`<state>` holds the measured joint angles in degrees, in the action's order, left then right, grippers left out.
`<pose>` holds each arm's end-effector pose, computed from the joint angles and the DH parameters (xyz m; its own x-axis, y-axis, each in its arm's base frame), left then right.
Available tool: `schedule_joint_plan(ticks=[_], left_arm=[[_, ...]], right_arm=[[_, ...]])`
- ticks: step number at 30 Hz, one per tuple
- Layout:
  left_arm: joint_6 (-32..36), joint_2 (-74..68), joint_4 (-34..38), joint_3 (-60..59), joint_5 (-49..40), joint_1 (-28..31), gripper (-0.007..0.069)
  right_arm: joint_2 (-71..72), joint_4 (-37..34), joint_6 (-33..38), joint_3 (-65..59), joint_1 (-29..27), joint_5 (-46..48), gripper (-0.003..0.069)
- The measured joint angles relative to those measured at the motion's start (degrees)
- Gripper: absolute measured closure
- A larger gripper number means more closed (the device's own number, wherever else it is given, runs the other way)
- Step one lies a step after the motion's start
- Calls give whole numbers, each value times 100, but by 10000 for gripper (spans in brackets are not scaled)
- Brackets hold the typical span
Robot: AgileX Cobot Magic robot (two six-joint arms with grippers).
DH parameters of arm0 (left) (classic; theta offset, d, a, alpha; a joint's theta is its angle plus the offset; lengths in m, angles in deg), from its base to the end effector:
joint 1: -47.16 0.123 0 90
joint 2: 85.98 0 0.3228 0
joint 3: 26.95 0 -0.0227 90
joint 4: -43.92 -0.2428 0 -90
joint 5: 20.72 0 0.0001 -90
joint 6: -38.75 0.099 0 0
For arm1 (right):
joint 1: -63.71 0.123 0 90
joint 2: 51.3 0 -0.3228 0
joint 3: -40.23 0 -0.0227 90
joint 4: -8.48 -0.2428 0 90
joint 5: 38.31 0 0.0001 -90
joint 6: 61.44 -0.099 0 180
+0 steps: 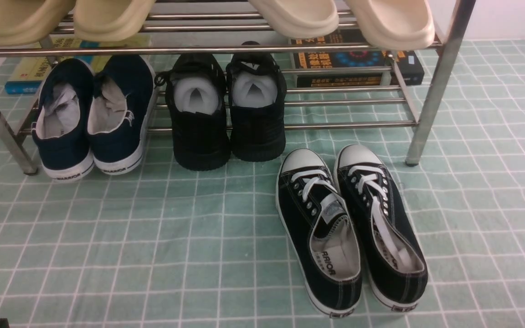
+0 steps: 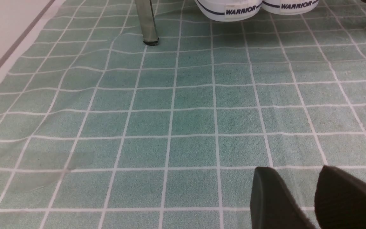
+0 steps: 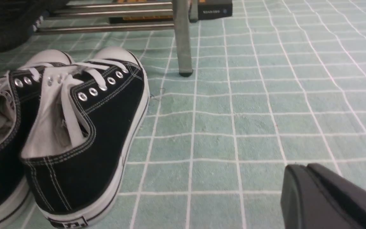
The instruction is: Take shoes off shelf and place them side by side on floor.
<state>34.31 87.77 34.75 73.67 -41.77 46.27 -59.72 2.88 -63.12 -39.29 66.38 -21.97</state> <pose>0.0143 0.0055 0.1712 -0.2850 0.0763 -0.9555 -0.0189 0.9962 0.0852 0.0183 0.0036 0.1773 -0.2523 0.1111 -0.9613 -0.0425 0.9912 0.1258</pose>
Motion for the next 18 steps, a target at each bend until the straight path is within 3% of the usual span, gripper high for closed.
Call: schedule_joint_plan(ticks=[5,18], left_arm=[[0,0,0,0,0,0,383],[0,0,0,0,0,0,383]], right_arm=[[216,177,-35,45,-201,539,627],[215,145,-35,63,-313,619,612]])
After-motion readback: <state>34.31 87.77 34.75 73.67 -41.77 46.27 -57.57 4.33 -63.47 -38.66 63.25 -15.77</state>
